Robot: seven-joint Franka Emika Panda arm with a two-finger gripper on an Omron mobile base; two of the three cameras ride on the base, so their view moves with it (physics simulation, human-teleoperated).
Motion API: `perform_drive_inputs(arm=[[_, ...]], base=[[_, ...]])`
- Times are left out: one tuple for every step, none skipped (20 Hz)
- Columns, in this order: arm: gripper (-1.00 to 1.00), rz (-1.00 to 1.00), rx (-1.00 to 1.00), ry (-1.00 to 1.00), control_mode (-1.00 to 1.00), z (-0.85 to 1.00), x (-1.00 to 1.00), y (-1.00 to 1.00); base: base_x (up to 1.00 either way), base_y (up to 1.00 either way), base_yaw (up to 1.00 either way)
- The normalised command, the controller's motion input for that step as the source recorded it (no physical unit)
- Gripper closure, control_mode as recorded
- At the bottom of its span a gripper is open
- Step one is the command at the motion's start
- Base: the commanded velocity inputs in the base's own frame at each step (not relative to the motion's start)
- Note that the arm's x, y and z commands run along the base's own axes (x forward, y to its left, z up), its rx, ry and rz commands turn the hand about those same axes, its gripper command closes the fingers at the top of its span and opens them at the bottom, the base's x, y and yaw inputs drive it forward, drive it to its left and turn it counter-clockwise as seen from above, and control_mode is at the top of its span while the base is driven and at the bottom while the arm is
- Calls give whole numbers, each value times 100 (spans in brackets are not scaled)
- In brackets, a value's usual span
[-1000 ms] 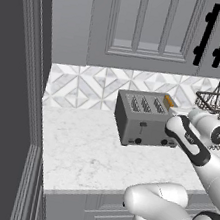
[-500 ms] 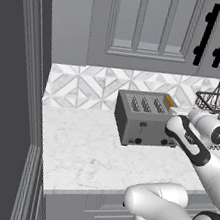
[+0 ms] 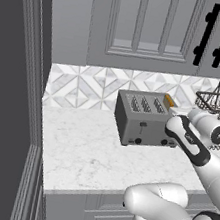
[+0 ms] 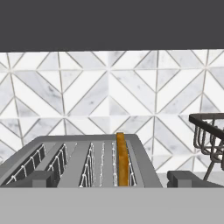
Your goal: Start the toaster. Once the lever pops up, take the bread to the plate on the dining counter.
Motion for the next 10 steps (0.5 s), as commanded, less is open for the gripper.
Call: perform_drive_inputs(arm=[[-100, 0, 0, 0, -100, 0, 0, 0], [-100, 0, 0, 0, -100, 0, 0, 0], [-100, 0, 0, 0, -100, 0, 0, 0], [-100, 0, 0, 0, -100, 0, 0, 0], [-100, 0, 0, 0, -100, 0, 0, 0], [-100, 0, 0, 0, -100, 0, 0, 0], [-100, 0, 0, 0, -100, 0, 0, 0], [-100, 0, 0, 0, -100, 0, 1, 0], [-100, 0, 0, 0, -100, 0, 1, 0], [-100, 0, 0, 0, -100, 0, 1, 0]], base=[[0, 0, 0], [0, 0, 0], [0, 0, 0], [0, 0, 0], [0, 0, 0], [0, 0, 0], [0, 0, 0], [0, 0, 0], [0, 0, 0], [0, 0, 0]])
